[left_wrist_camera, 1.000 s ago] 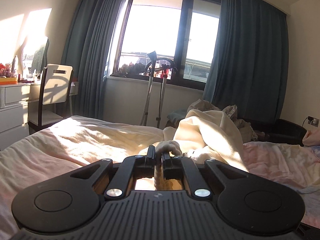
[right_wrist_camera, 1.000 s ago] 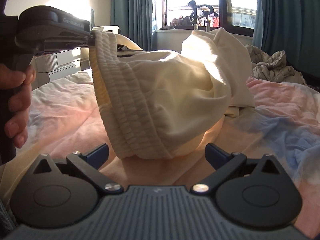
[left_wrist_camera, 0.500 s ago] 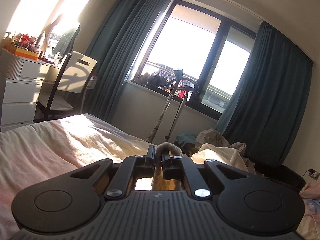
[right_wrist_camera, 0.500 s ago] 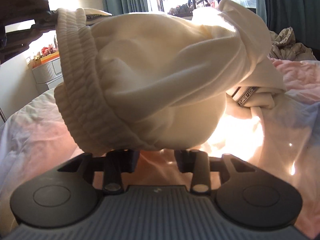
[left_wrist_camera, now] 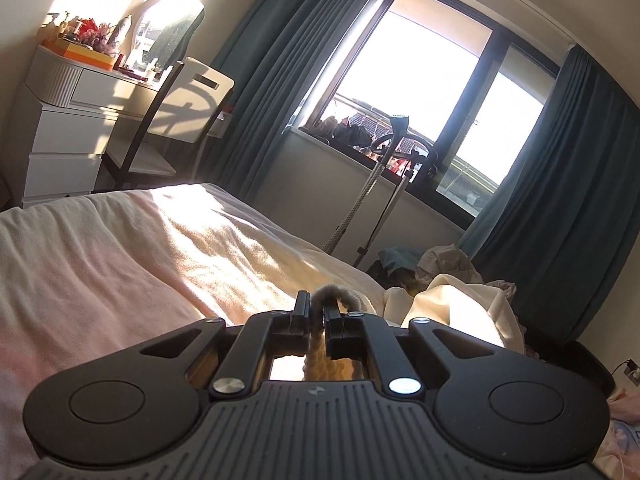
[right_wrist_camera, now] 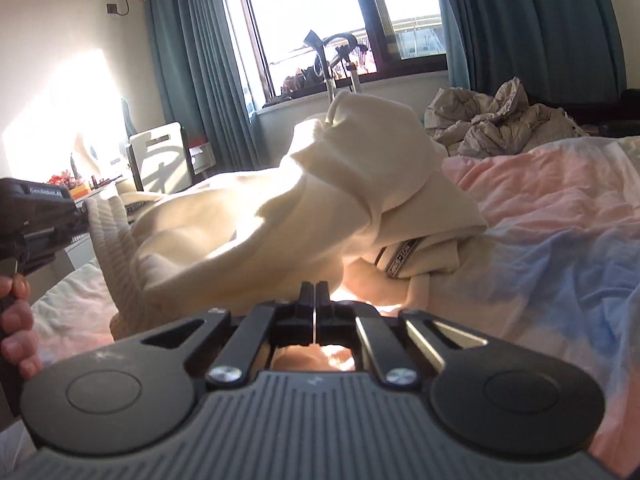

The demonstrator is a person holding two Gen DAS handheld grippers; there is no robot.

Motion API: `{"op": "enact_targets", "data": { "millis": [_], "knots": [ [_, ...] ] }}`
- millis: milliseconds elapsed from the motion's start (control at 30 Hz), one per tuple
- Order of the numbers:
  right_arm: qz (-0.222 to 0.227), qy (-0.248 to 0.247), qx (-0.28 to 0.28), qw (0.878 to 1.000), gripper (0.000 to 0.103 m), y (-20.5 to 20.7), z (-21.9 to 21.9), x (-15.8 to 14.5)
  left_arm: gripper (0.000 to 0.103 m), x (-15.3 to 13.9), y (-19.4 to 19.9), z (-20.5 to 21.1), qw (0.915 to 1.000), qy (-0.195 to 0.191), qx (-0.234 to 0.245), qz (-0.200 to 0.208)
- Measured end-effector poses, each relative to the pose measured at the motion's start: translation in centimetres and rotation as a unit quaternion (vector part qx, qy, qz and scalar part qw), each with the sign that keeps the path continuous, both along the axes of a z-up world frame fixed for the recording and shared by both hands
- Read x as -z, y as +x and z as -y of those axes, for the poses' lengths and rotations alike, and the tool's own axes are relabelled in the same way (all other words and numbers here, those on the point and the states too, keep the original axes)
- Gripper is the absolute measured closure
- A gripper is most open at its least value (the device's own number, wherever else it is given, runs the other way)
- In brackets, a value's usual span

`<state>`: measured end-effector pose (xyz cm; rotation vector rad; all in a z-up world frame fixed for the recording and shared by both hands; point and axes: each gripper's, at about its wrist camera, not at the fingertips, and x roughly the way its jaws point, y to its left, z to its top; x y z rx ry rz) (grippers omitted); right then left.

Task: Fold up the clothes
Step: 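Grasp the waistband with the right gripper while the left gripper holds it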

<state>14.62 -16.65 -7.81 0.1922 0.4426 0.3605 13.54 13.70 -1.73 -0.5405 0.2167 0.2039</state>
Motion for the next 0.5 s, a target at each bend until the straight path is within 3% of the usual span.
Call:
{"op": "enact_targets", "data": {
  "millis": [100,167,200,233,367,500],
  "knots": [
    [-0.042,-0.014,-0.048,0.998,0.093,-0.5,-1.7,2.1,0.095,-0.1,0.1,-0.6,0.9999,-0.015,-0.007,-0.003],
    [-0.041,-0.039,-0.074,0.996,0.069,-1.0,-3.3,2.6,0.095,-0.1,0.2,-0.8,0.9998,-0.019,-0.011,-0.005],
    [-0.033,-0.047,-0.081,0.995,0.051,-1.1,-3.9,2.6,0.095,-0.1,0.3,-0.8,0.9997,-0.021,-0.012,-0.007],
    [-0.028,-0.054,-0.087,0.994,0.048,-1.0,-4.5,2.7,0.095,0.0,0.3,-0.9,0.9996,-0.023,-0.012,-0.008],
    [-0.04,-0.073,-0.094,0.992,0.048,1.1,-6.2,3.3,0.095,0.1,0.4,-0.8,0.9997,-0.017,-0.014,-0.009],
    [-0.058,-0.063,-0.079,0.993,0.055,3.3,-6.5,3.9,0.095,0.3,0.5,-0.4,0.9998,-0.005,-0.016,-0.011]
  ]
}}
